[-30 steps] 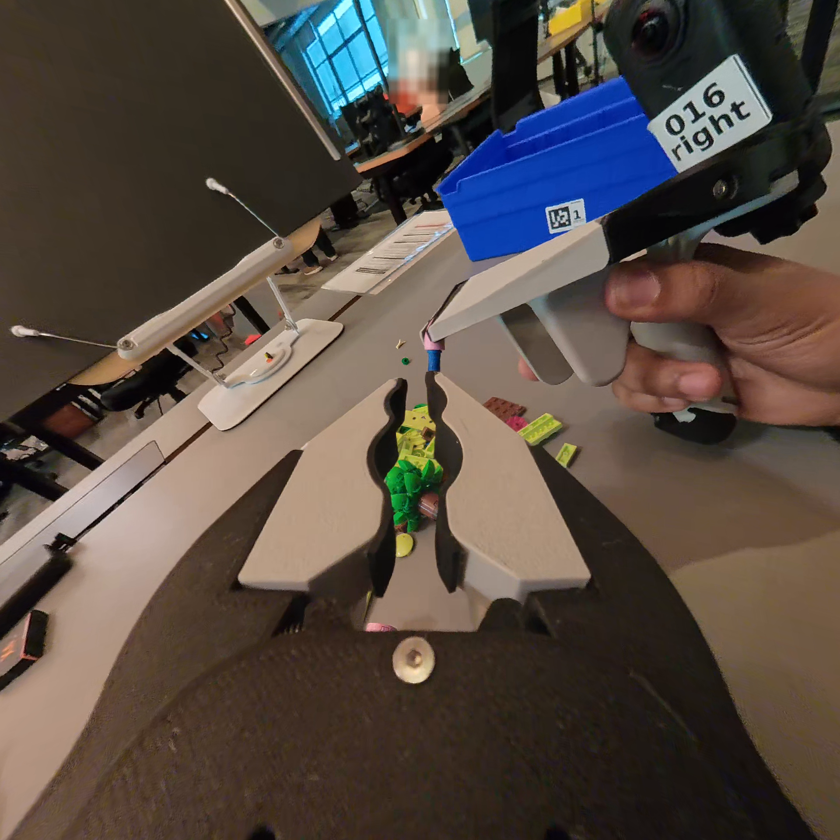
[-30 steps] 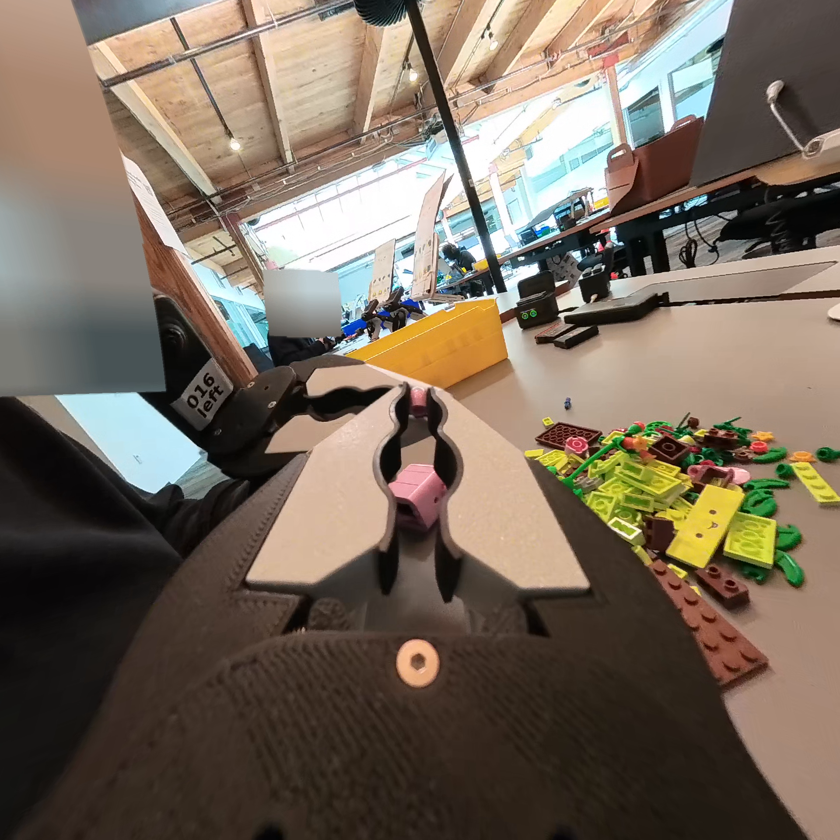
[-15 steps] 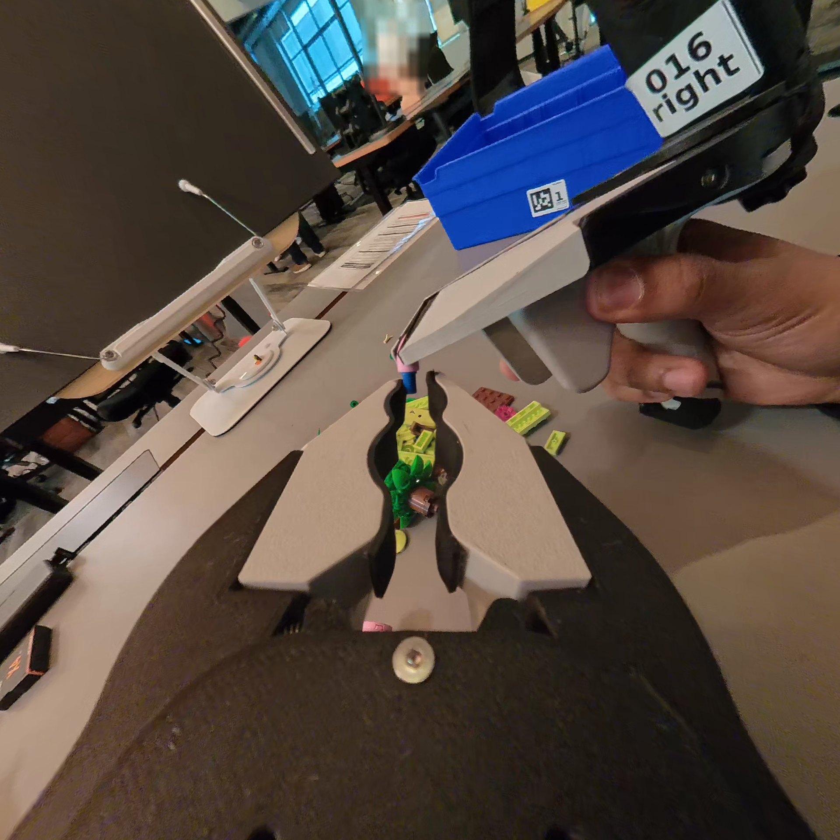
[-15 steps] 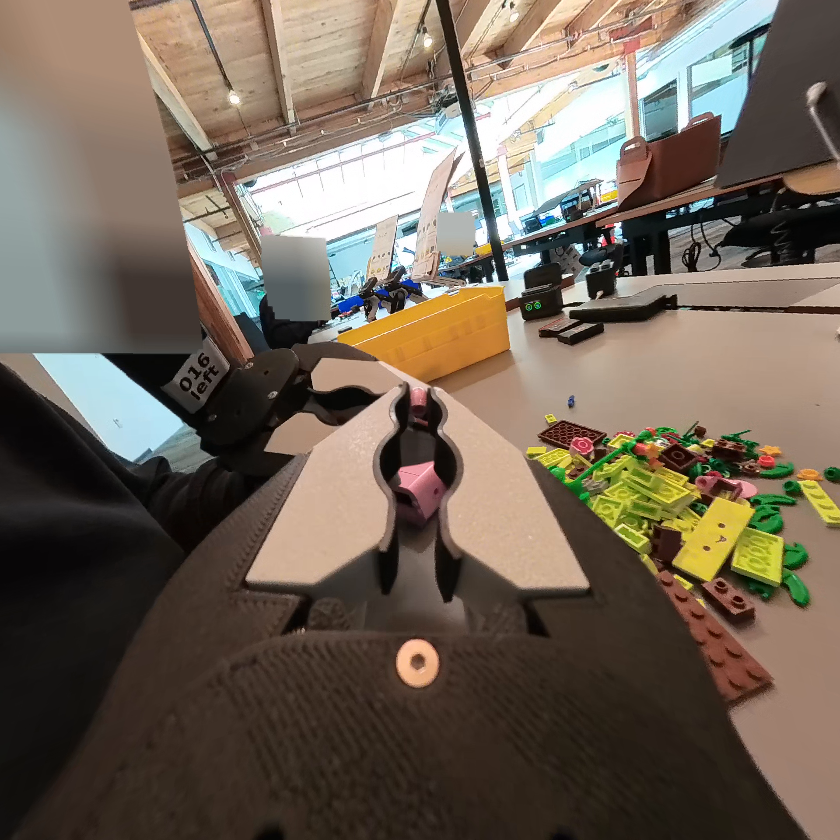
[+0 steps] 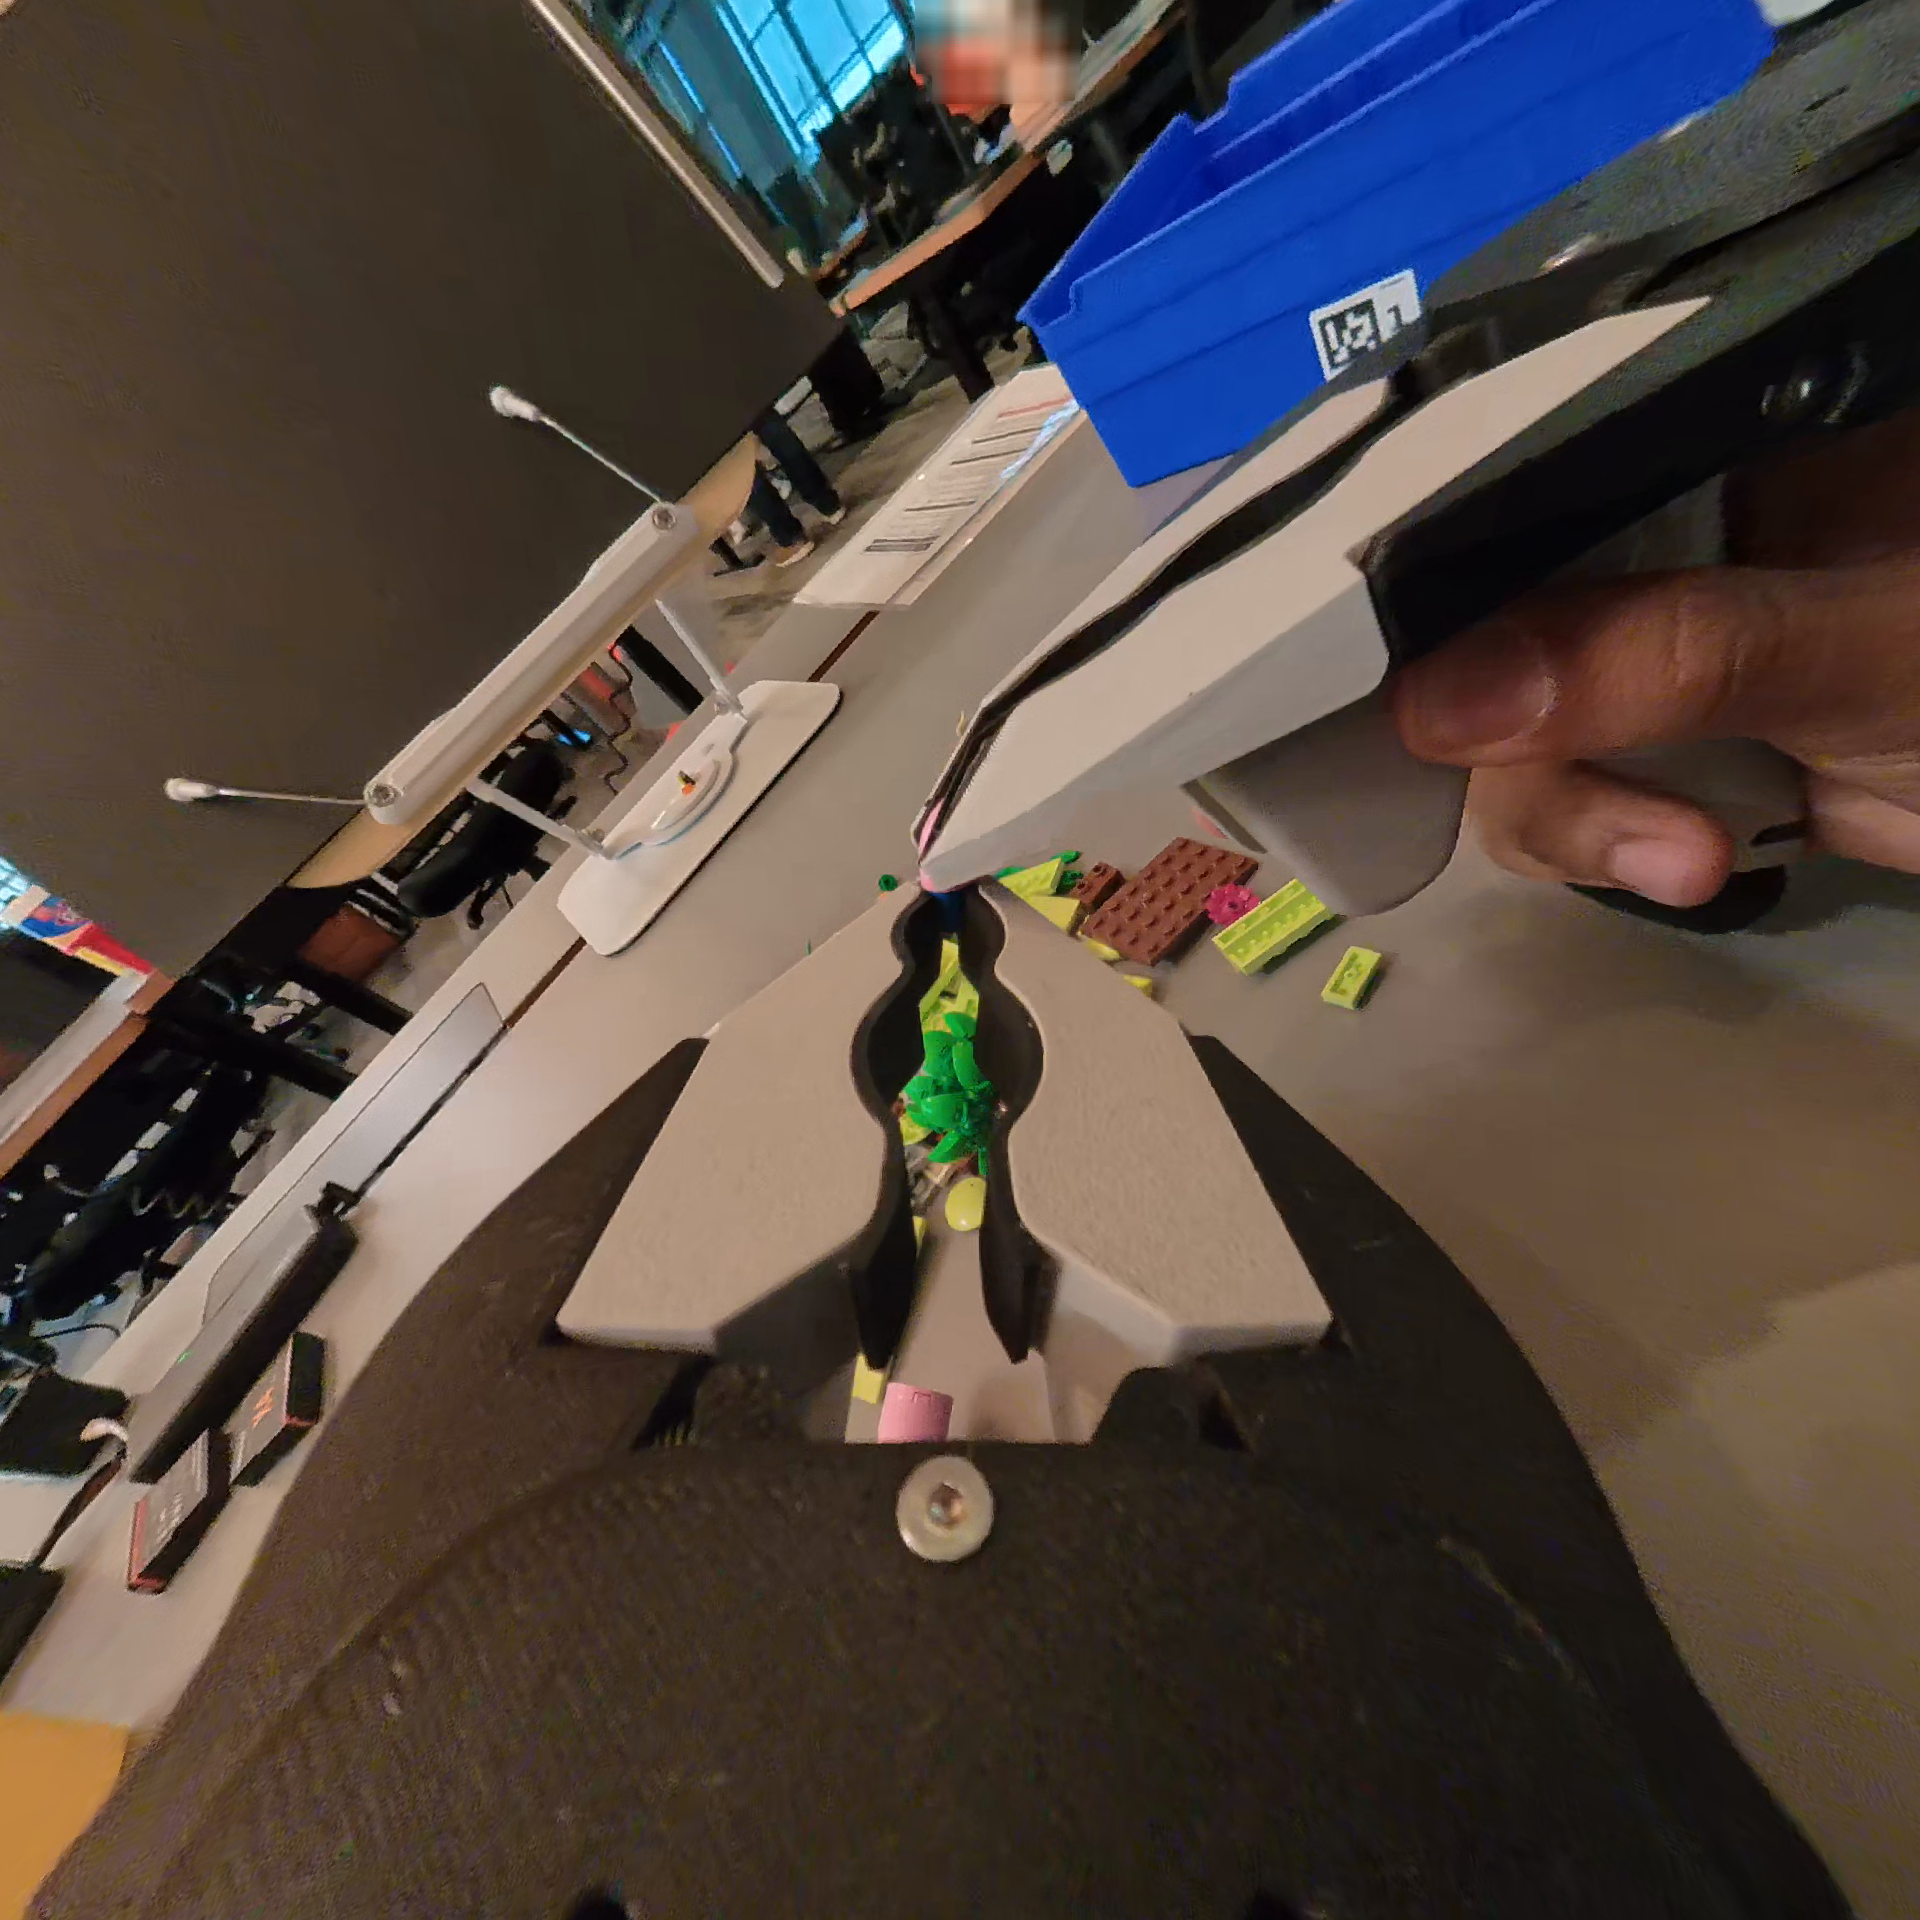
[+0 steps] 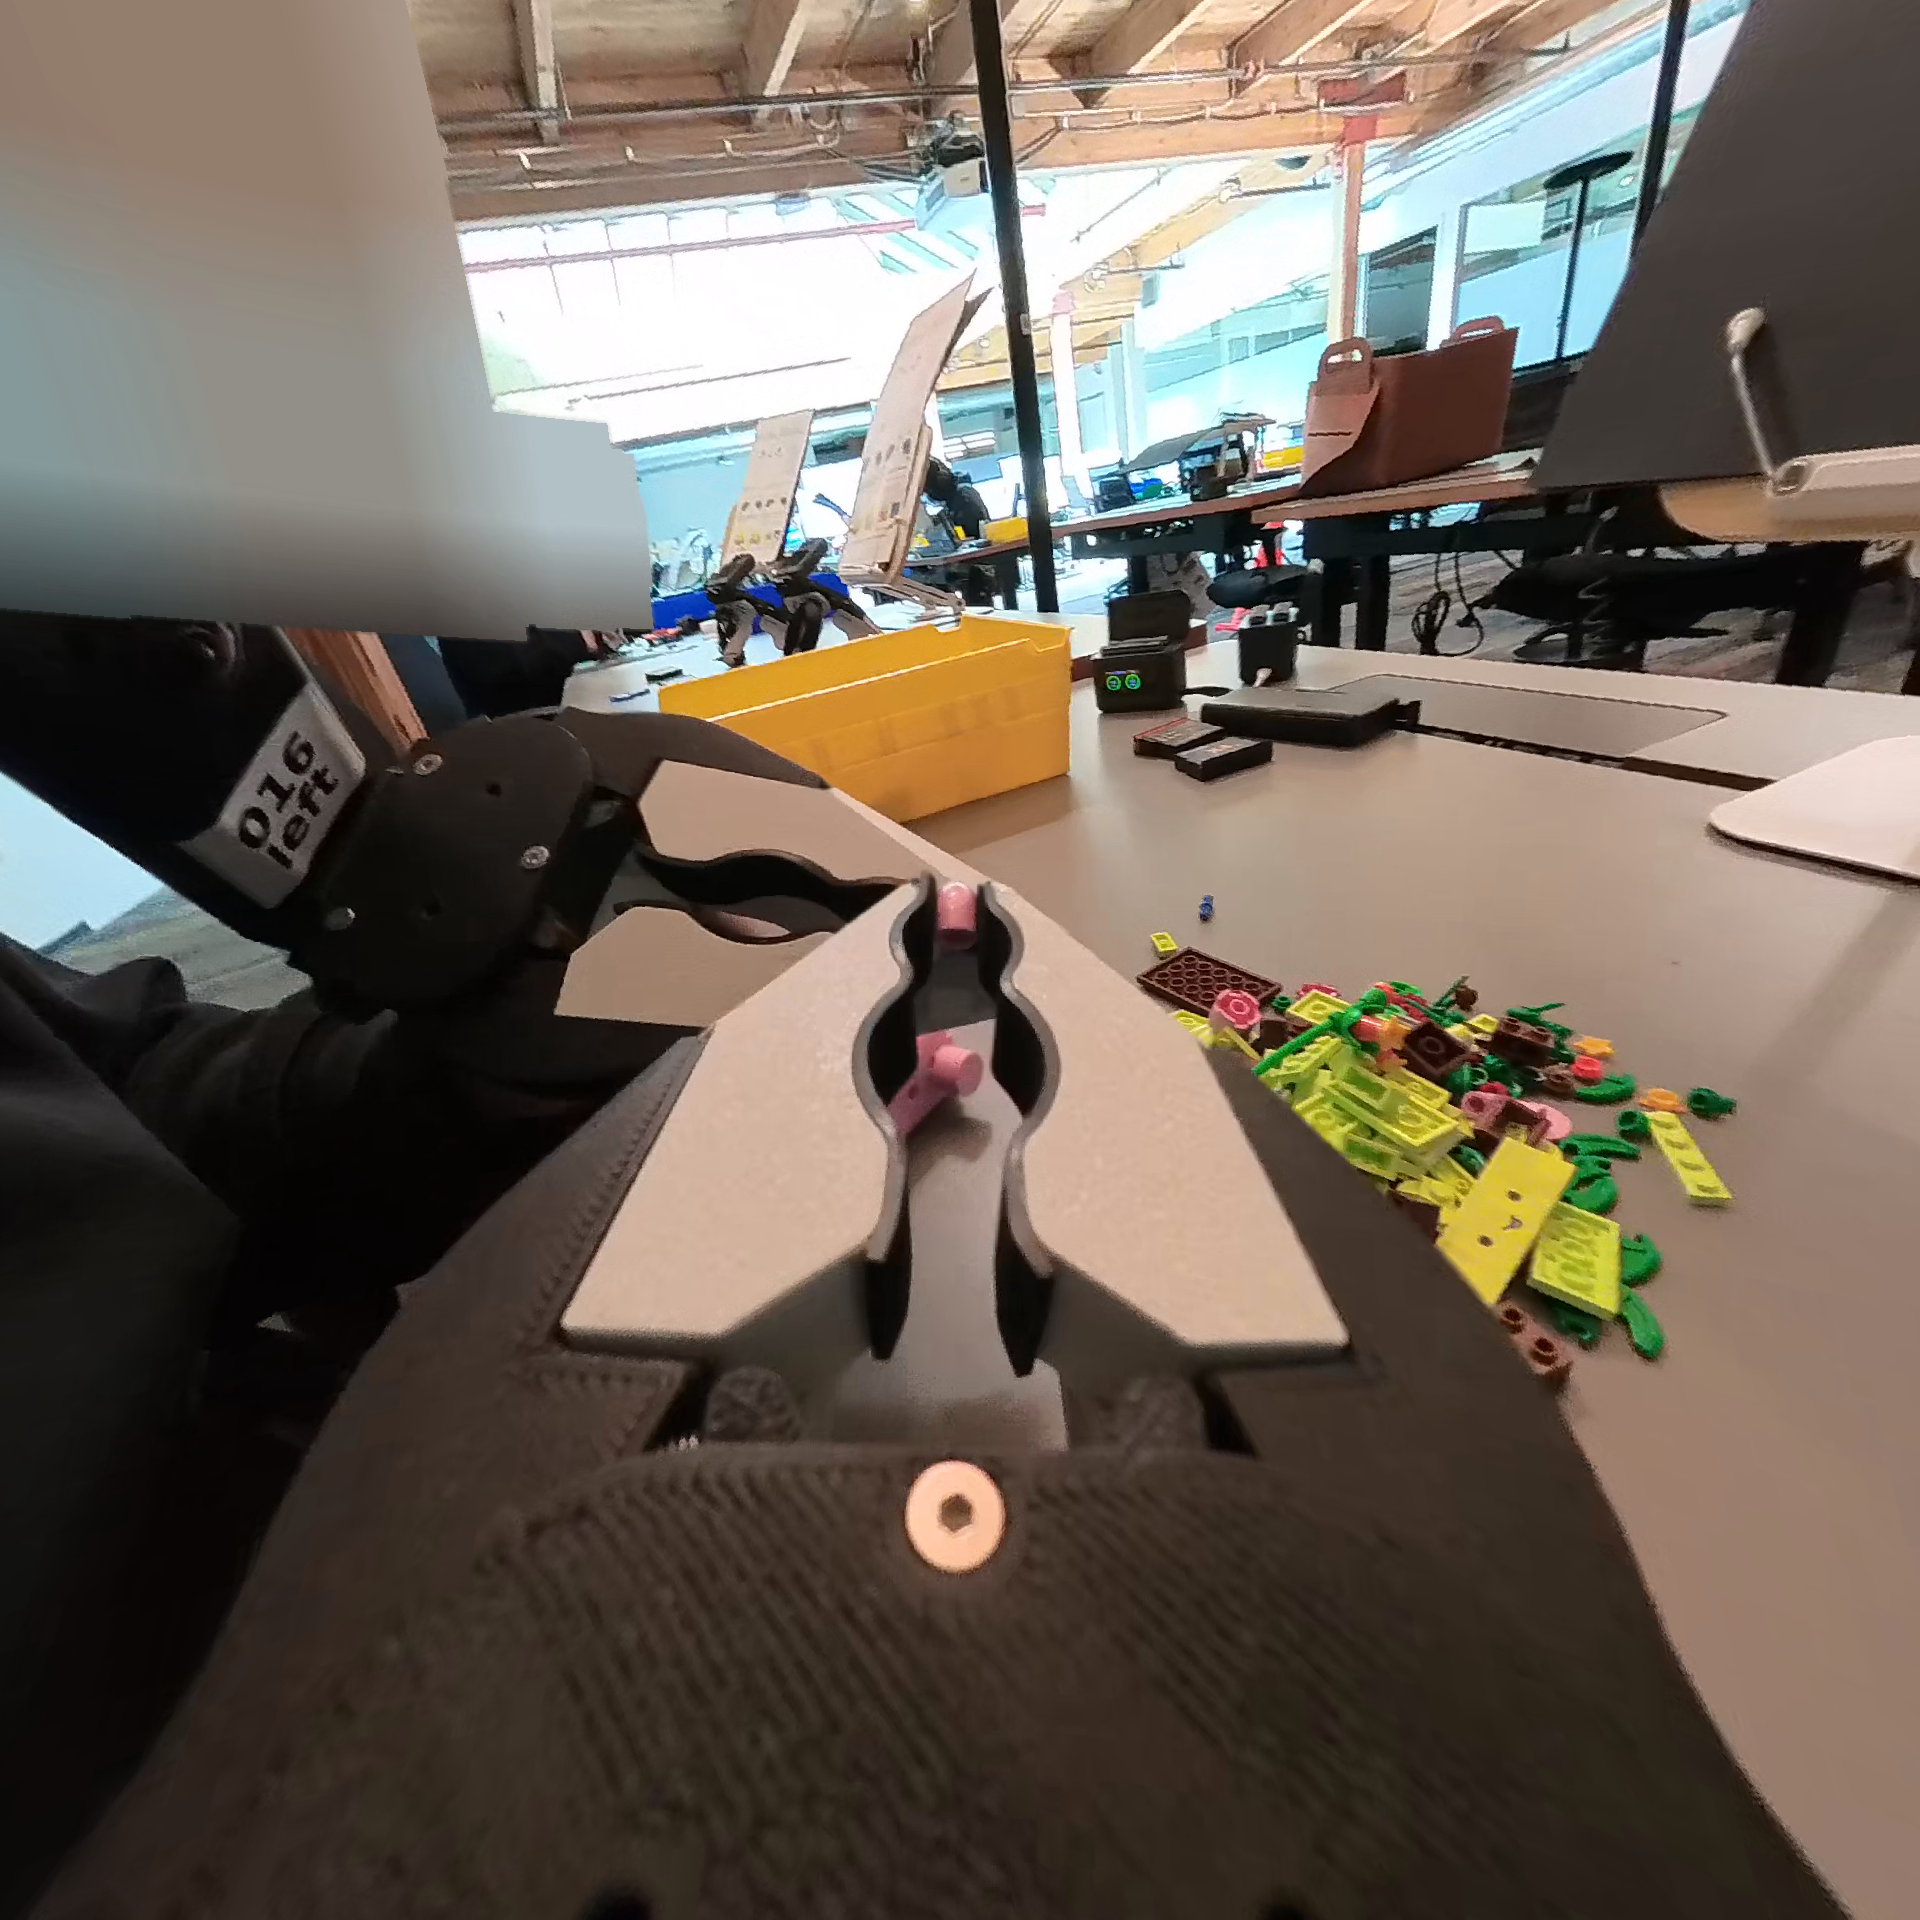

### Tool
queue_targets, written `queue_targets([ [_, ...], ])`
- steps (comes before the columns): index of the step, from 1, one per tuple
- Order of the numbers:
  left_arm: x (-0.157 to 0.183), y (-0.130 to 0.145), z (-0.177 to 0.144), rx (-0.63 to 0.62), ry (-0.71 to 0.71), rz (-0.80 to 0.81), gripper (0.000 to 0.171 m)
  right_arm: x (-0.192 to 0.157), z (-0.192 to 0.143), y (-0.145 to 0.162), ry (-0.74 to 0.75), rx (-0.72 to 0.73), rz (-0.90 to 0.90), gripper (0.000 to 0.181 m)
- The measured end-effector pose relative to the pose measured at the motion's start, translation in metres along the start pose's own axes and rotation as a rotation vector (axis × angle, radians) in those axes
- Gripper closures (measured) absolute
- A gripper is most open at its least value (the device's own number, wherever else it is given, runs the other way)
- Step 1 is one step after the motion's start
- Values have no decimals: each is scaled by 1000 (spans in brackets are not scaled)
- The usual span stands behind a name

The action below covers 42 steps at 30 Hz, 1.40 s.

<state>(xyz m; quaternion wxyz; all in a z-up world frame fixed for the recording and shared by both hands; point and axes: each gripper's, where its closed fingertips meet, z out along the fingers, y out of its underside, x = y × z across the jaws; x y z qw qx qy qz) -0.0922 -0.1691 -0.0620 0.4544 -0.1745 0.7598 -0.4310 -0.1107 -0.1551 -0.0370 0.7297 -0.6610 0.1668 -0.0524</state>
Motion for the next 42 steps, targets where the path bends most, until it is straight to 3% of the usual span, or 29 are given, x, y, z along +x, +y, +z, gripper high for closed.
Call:
queue_targets([
  [5,3,8,0,-77,72,-96,171,1,3,6,48,-43,-81,176],
  [8,9,8,-2,-102,159,-190,171,1,2,6,21,-46,-38,177],
  [12,26,-22,-21,-1,552,-621,171,-10,-8,-13,-173,70,161,178],
  [17,35,-44,-39,97,891,-952,171,-20,-14,-23,-322,125,279,178],
  [22,33,-75,-71,288,1399,-1379,171,-40,-23,-41,-592,245,481,178],
  [24,32,-81,-76,342,1505,-1469,171,-41,-26,-45,-639,282,535,178],
  [25,41,-83,-87,338,1586,-1411,171,-31,-32,-53,-636,367,586,178],
  [27,60,-87,-91,292,1558,-1331,171,30,-72,-74,-571,649,764,178],
  [28,58,-93,-93,311,1560,-1348,171,44,-82,-73,-500,661,755,178],
  [31,64,-83,-77,246,1382,-1188,171,9,-59,-67,-412,440,494,178],
  [35,42,-66,-54,249,1100,-1110,171,11,-51,-58,-479,453,634,177],
  [38,37,-50,-40,197,927,-981,171,2,-39,-49,-445,365,569,177],
  [42,33,-37,-27,137,725,-812,149,-7,-24,-35,-380,246,466,178],
])
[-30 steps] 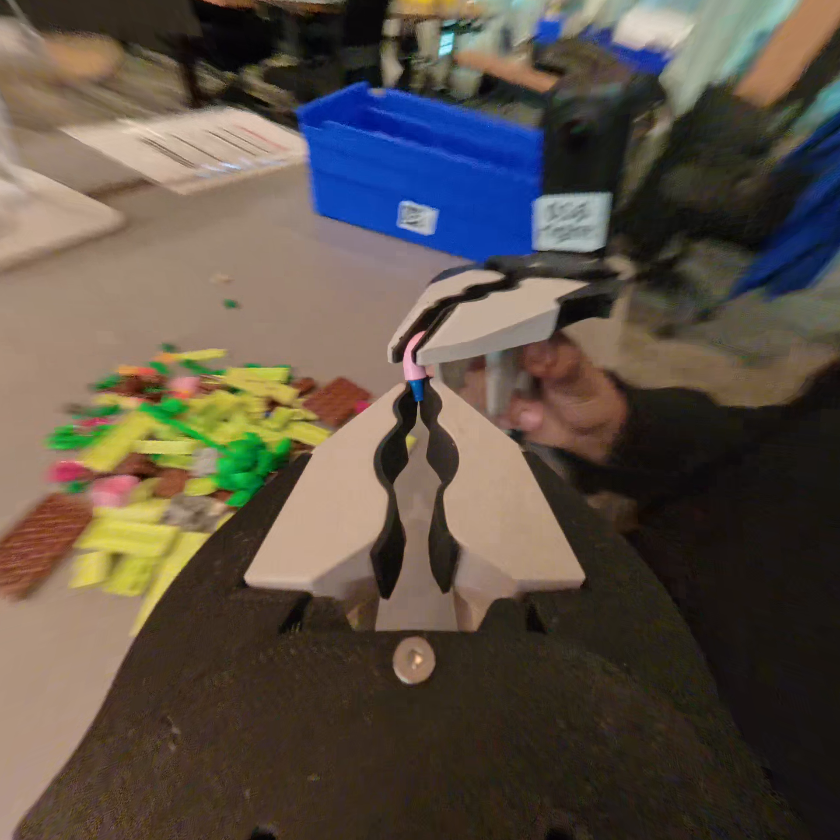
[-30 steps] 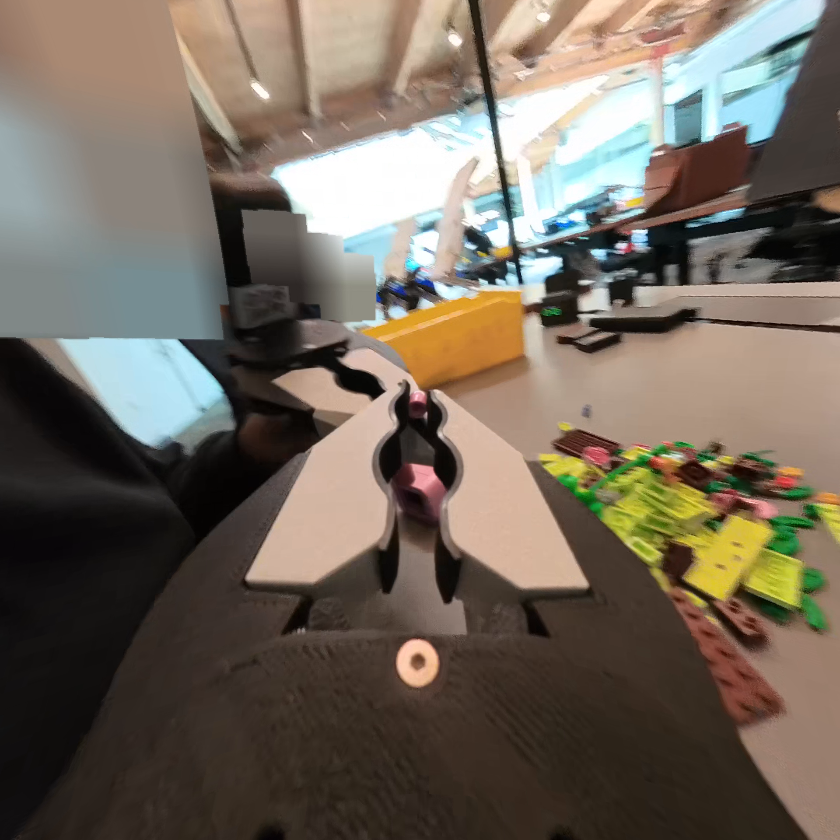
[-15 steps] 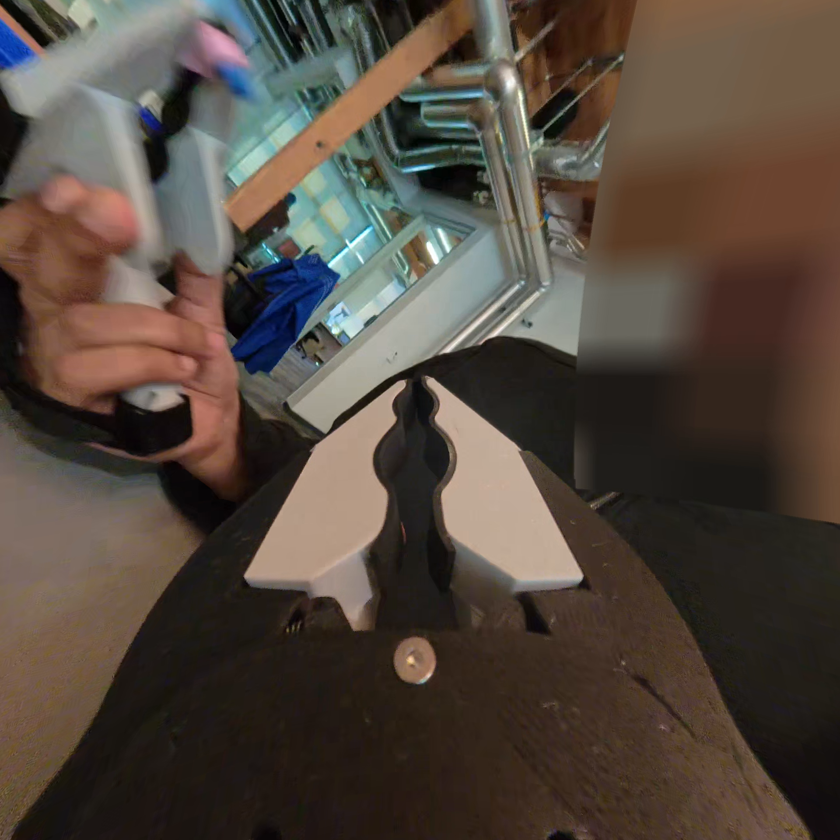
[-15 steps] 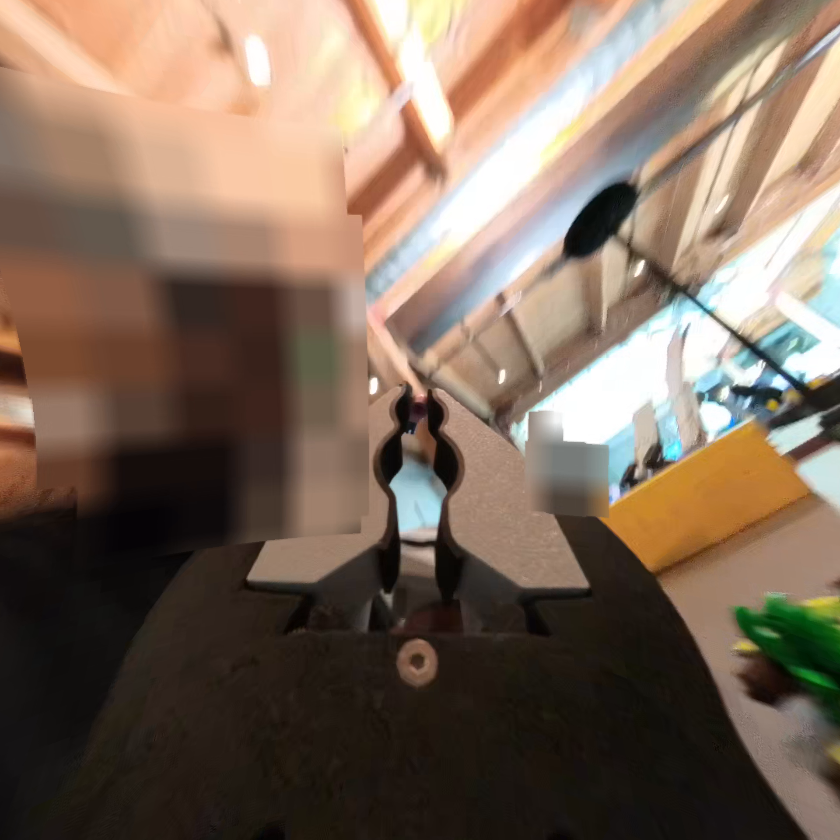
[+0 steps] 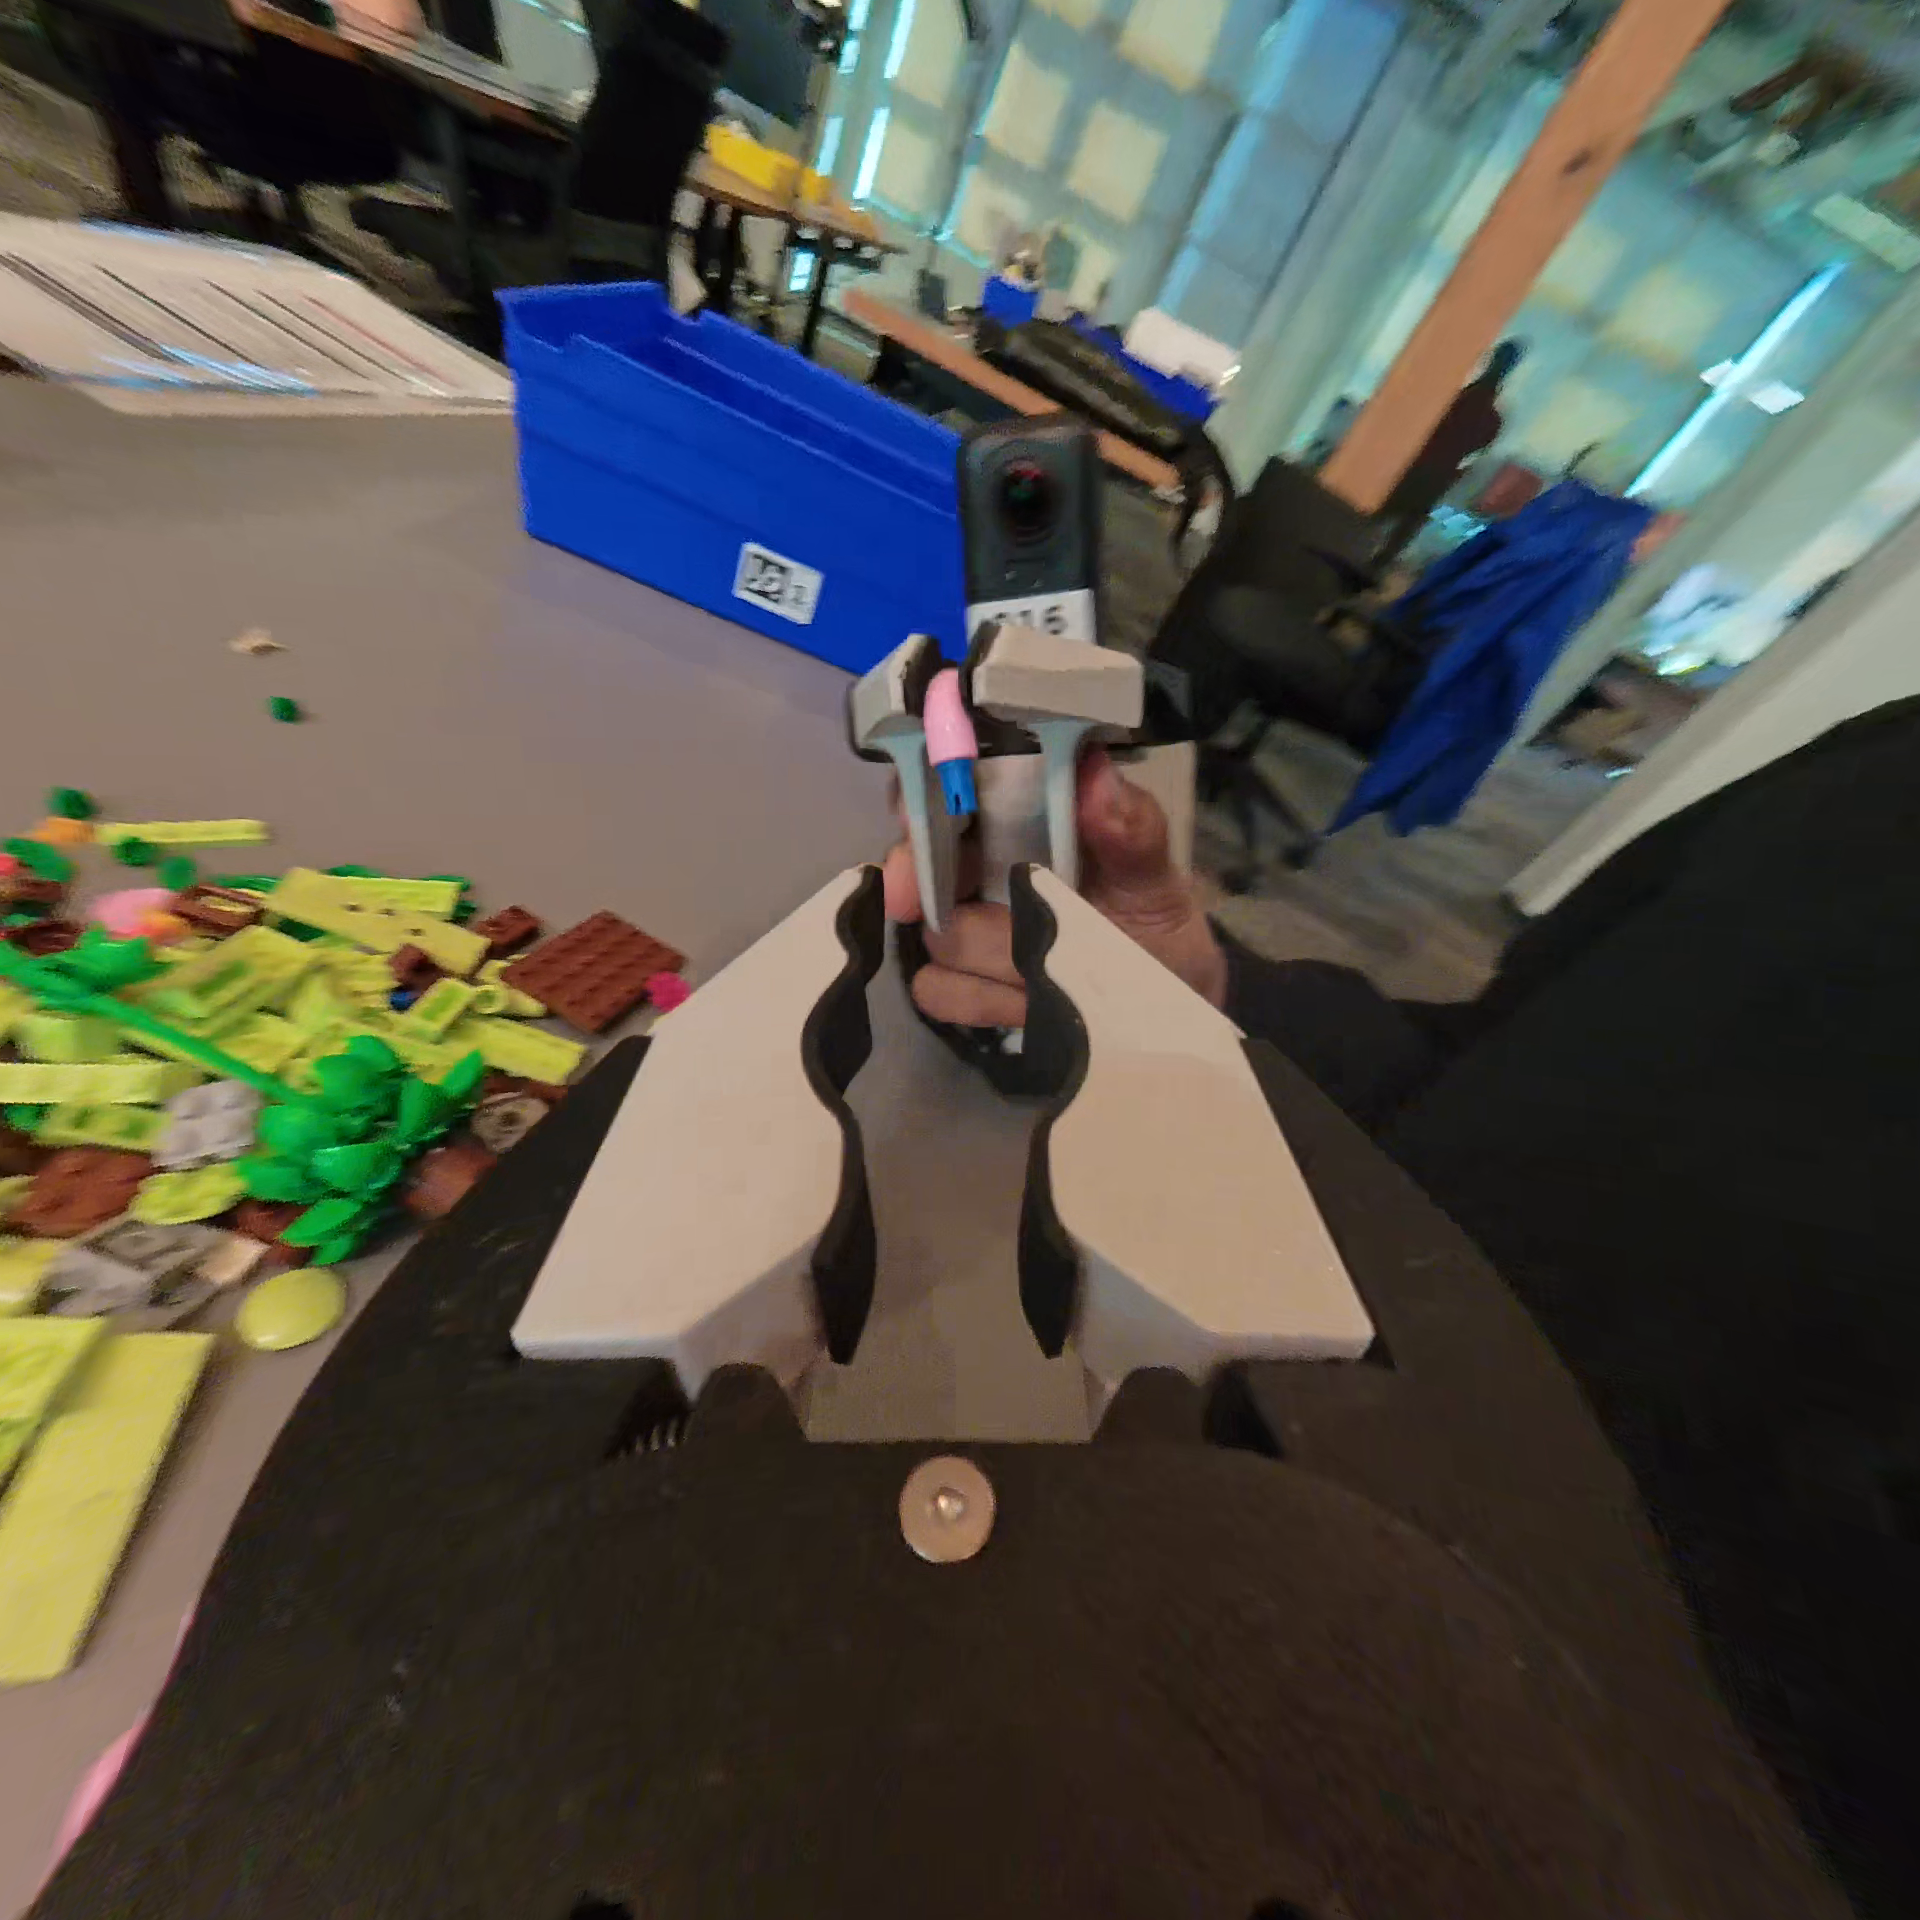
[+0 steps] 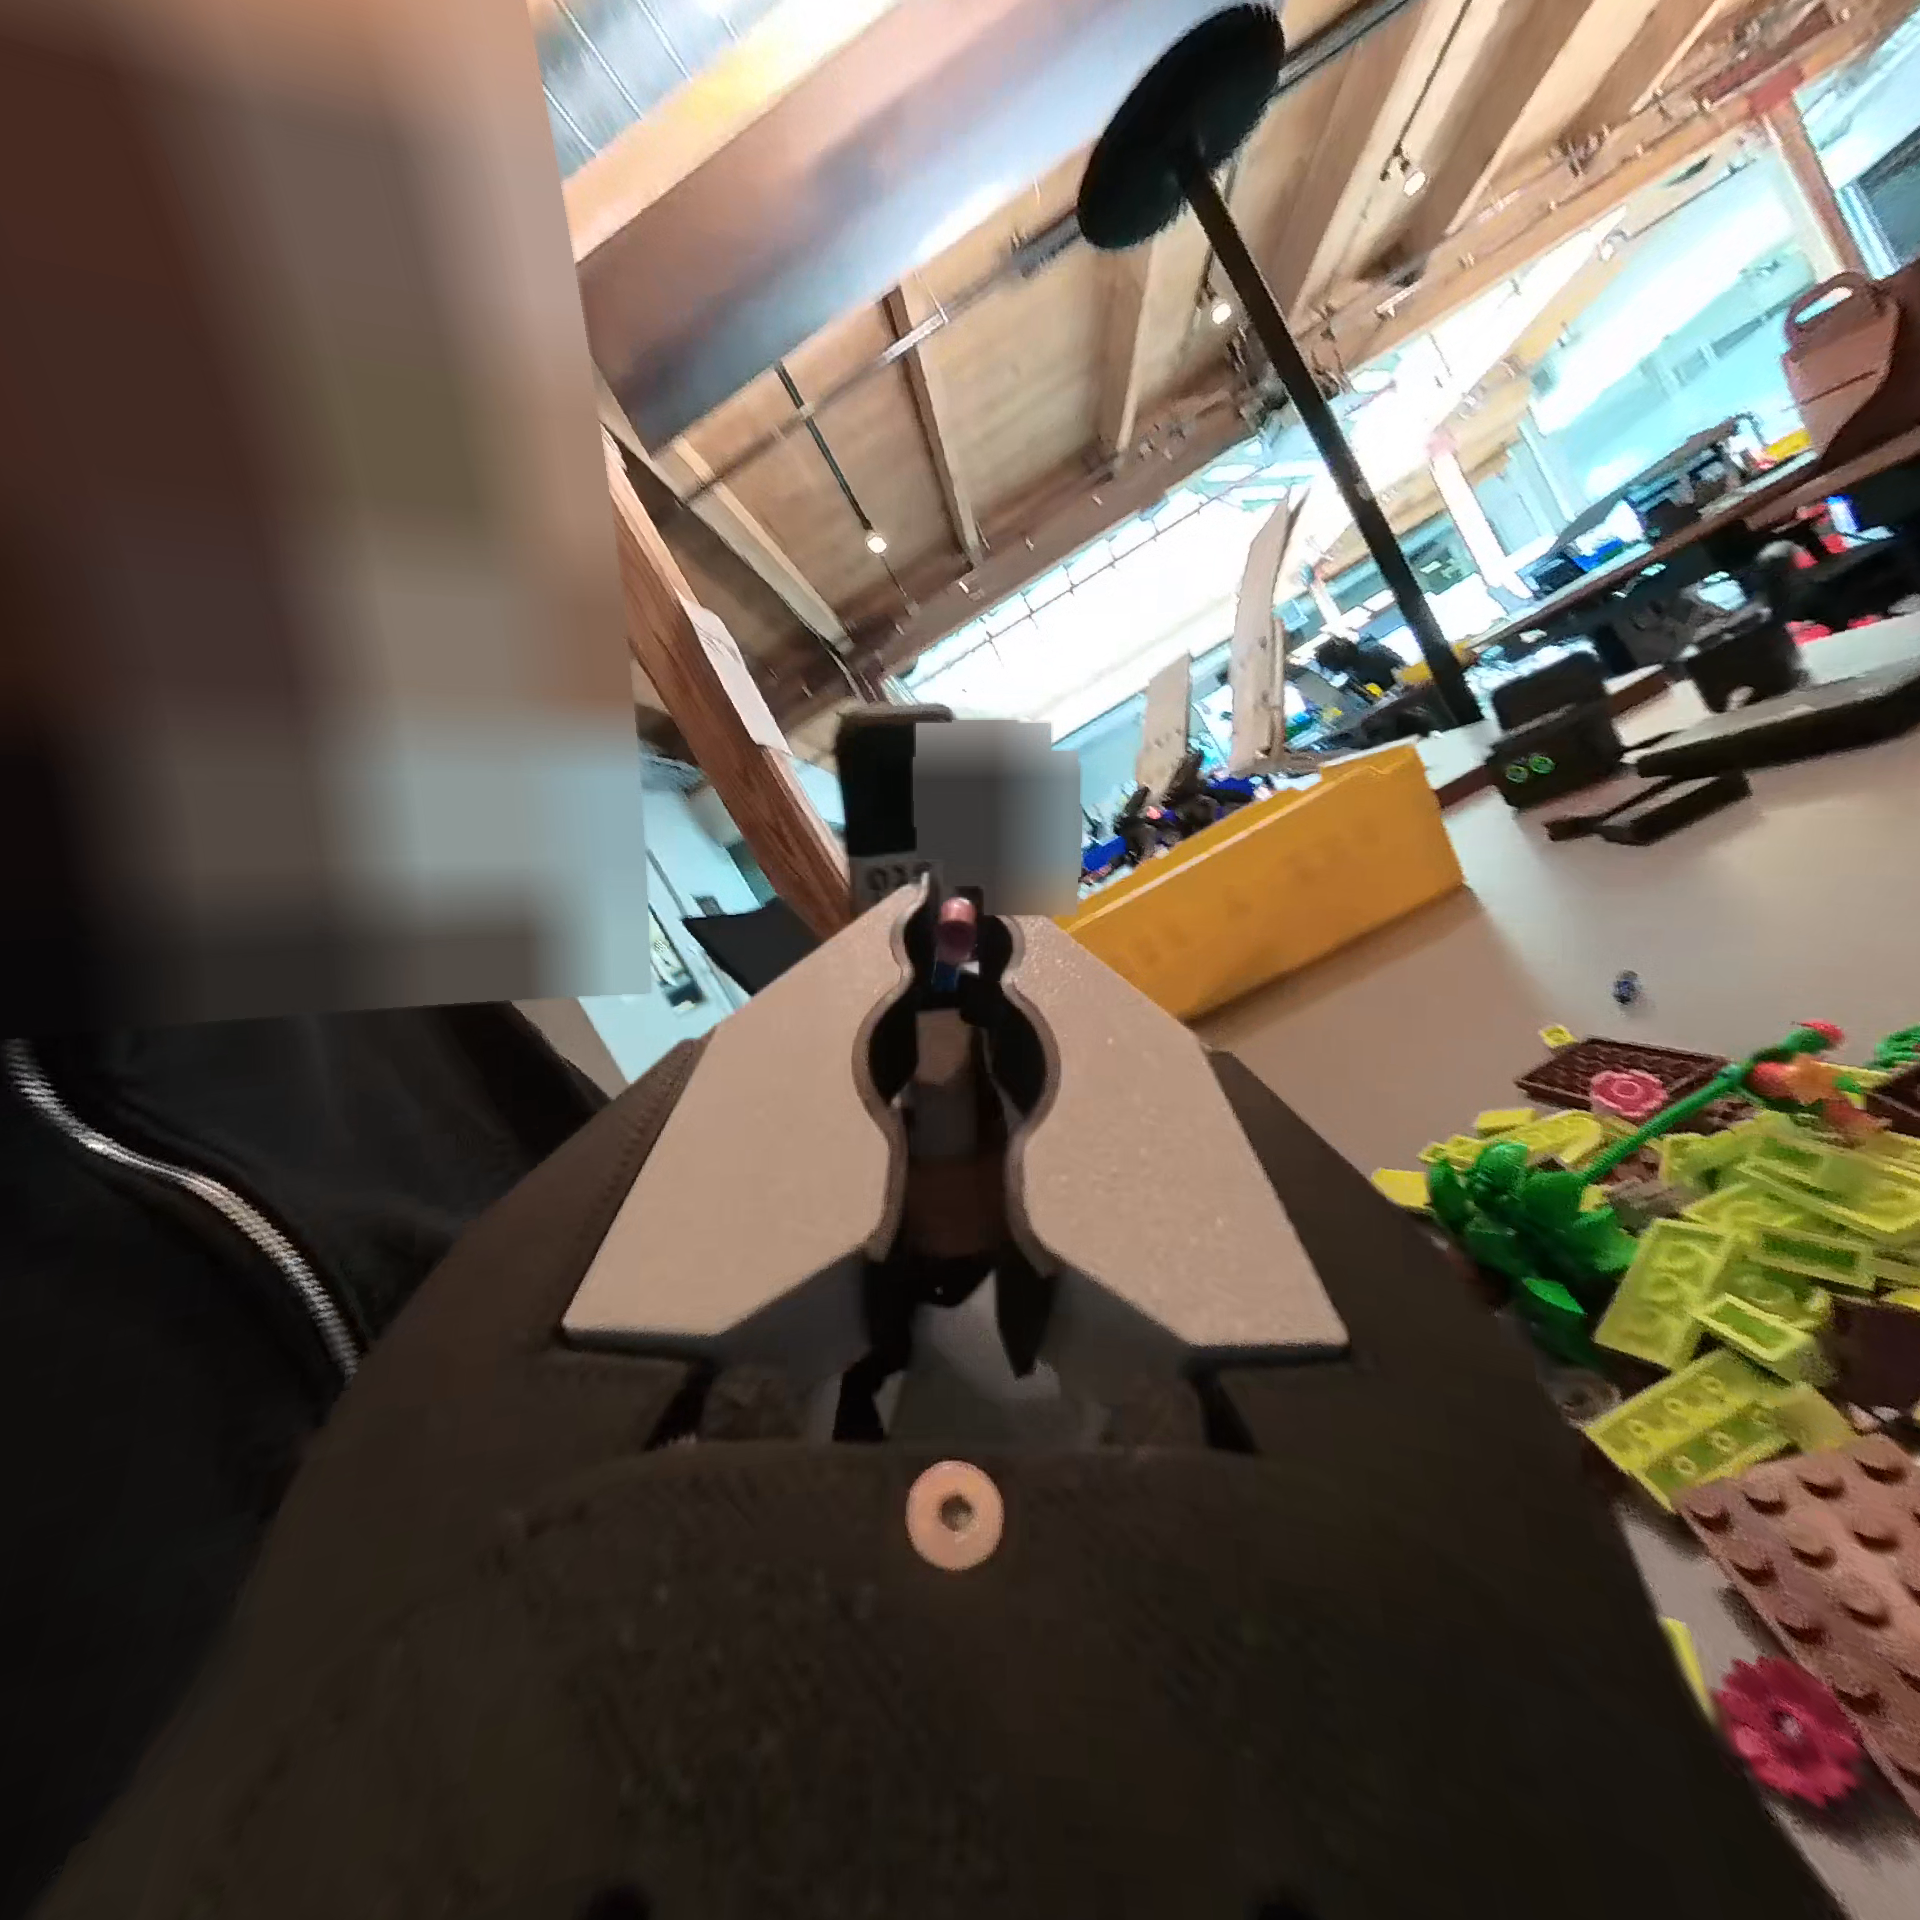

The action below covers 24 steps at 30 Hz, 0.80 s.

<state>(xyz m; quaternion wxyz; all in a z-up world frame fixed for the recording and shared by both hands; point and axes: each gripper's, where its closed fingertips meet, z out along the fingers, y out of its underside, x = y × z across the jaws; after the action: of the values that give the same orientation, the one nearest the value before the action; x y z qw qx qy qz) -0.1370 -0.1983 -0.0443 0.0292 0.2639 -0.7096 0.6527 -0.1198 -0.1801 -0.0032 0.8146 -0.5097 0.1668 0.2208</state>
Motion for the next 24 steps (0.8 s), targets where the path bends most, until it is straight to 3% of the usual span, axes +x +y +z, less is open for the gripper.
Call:
queue_targets([
  [9,-20,0,-7,-86,-303,300,171,12,6,17,184,-138,-243,178],
  [14,-18,0,-6,-94,-303,311,170,7,8,20,187,-166,-322,177],
  [20,-13,-1,-7,-95,-272,300,171,3,8,18,133,-142,-268,177],
  [24,-20,-3,-9,-110,-356,392,171,4,9,19,132,-134,-266,176],
])
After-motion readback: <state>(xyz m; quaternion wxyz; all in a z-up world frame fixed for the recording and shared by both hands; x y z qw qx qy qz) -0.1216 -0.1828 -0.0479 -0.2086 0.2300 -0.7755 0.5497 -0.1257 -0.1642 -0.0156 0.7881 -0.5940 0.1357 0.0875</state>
